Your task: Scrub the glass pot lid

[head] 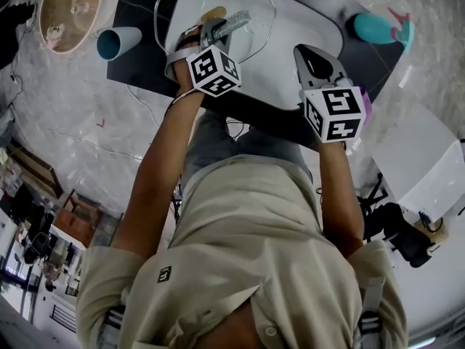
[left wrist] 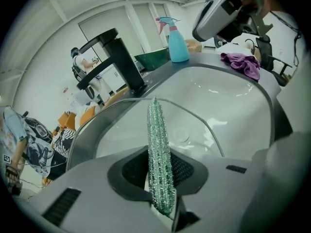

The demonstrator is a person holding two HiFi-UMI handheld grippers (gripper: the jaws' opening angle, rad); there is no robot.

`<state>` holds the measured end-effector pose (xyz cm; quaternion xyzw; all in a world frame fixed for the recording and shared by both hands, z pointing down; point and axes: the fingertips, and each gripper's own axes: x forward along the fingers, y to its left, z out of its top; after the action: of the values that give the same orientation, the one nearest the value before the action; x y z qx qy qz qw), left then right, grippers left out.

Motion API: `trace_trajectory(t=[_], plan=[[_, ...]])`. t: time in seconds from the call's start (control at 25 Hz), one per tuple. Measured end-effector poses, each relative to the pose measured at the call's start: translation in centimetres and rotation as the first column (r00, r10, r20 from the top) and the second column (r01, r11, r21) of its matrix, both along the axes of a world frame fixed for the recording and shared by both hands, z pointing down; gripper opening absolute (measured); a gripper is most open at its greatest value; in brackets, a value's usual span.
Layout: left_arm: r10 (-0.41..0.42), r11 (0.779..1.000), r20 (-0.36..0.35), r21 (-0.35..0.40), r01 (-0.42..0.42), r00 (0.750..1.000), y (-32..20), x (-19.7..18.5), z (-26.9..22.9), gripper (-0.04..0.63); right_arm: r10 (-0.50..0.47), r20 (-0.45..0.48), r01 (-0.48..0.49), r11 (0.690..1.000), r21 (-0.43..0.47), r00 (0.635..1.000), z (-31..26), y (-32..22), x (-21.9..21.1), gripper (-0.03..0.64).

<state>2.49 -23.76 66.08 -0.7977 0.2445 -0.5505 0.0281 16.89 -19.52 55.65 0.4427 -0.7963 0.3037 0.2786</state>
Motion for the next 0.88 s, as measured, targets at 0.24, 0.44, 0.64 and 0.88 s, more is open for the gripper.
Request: trace_trajectory(t=[0.24,0.44,0.64,0.88], plan=[[-0.120,0.991,0.009,0.066,0.119,0.993,-2.4,-7.7,-2.4,0.087,-0.029,-0.006,0.029,1.000,0.008,1.000,-0.2,-0.2,-2.1,0.028],[-0.157,0.982,0.018,0.108,0.154,0.987,-3.7,-11.6,-5.1,0.087,-0.057,-0.002,0.057,0.998,0.010,0.998,-1.0,-0.3,-4.3,0.028],[-0.145,0.985,0.014,0.100,0.143,0.989,-3.1,-11.5,-5.5,0.087,-0.071,0.001,0.071,0.997,0.012,0.997,-1.6,-0.2,-5.1,0.028],[-0.151,0.988,-0.050,0.020,0.152,0.987,-1.5,-9.4,-3.3,0.087,-0.059,-0.003,0.060,0.998,0.007,0.998,-0.7,0.2,-4.5,0.028]])
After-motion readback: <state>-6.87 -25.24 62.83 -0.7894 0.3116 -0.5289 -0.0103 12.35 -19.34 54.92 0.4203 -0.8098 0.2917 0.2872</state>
